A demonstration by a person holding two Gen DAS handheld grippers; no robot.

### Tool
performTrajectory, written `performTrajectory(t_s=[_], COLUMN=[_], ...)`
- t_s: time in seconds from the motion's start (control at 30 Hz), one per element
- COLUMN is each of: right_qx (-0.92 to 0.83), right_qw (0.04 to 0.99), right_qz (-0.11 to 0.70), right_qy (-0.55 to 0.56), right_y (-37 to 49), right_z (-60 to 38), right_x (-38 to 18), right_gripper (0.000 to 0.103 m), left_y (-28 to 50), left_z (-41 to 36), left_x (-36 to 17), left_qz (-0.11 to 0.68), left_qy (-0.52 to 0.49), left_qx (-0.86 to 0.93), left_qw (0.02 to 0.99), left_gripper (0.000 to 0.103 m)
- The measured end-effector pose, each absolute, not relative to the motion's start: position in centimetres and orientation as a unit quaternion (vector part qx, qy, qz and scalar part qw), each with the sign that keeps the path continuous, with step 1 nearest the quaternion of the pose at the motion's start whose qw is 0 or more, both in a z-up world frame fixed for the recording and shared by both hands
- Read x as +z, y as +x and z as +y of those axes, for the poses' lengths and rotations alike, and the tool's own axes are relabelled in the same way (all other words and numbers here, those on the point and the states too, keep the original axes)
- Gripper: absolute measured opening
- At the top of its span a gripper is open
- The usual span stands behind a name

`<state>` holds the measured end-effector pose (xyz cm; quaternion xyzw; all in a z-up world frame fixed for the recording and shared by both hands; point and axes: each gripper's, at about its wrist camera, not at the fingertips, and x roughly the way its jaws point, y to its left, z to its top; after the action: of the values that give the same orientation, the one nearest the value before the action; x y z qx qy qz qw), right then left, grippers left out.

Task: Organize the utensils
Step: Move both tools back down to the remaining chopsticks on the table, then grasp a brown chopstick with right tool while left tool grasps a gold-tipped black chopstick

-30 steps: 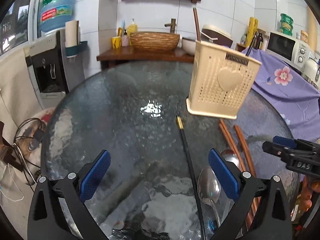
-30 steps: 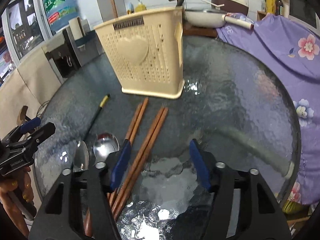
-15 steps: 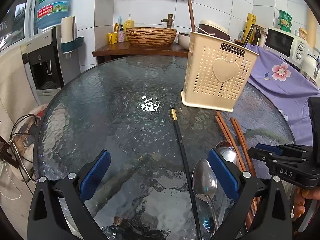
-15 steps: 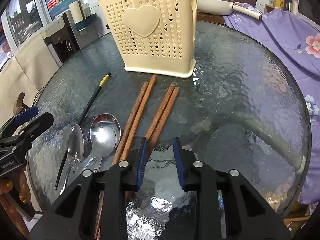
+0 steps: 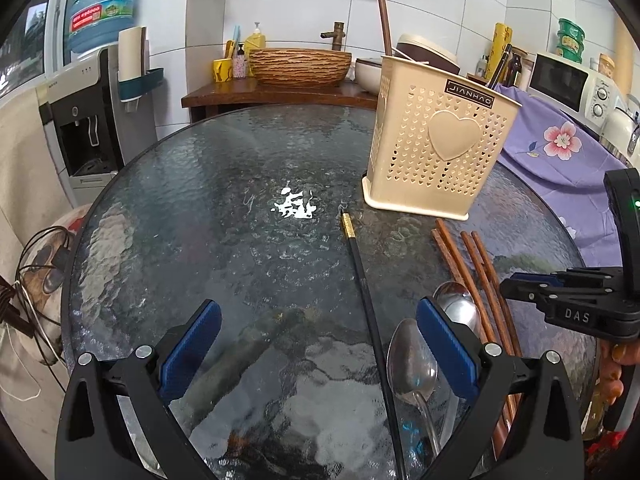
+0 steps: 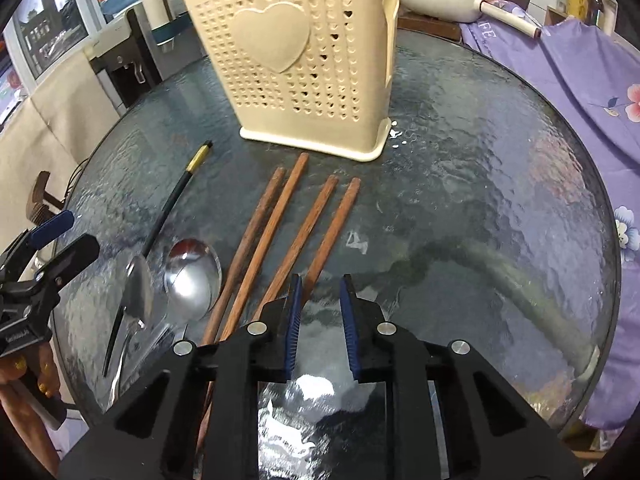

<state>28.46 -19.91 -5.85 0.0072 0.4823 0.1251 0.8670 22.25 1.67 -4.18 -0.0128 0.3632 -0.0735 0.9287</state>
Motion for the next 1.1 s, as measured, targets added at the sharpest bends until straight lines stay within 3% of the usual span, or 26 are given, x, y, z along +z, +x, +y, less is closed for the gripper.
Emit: performTrajectory(t_s=[0.1,0.27,0.37,0.43,1.1], right_qx=[0.119,0.096,0.087,0.080,0.077], right_qw=[0.866,0.868,0.869,0.870,0.871], right_qz=[0.486,0.487,0.486,0.485,0.485], right_qy=[0.010,-0.014,-0.018,-0.017,-0.031], right_y=[29.2,30.4,31.3,31.8,32.6], right_z=[-19.8,-18.5,-18.1,-18.3,-17.9], right_x=[-5.8,-6.2,-6.2,-6.3,-6.3], right_gripper=[0.020,0.020,0.020,0.015,0.012], left_y=[23.4,25.9,27.4,28.2,32.5], left_z=[1.7,1.1,0.2,-0.4,-2.8], left_x=[-4.0,-3.8,-4.3,-4.7,-6.8], left_qz=[0.370,0.390,0.408,0.419,0.452], left_qy=[-0.013,-0.001,0.017,0.029,0.063], left_qx=[-0.070,-0.075,-0.085,-0.089,-0.084], left_qw=[0.926,0.918,0.909,0.903,0.886], left_gripper=[0.094,0.073,0.066,0.063,0.051])
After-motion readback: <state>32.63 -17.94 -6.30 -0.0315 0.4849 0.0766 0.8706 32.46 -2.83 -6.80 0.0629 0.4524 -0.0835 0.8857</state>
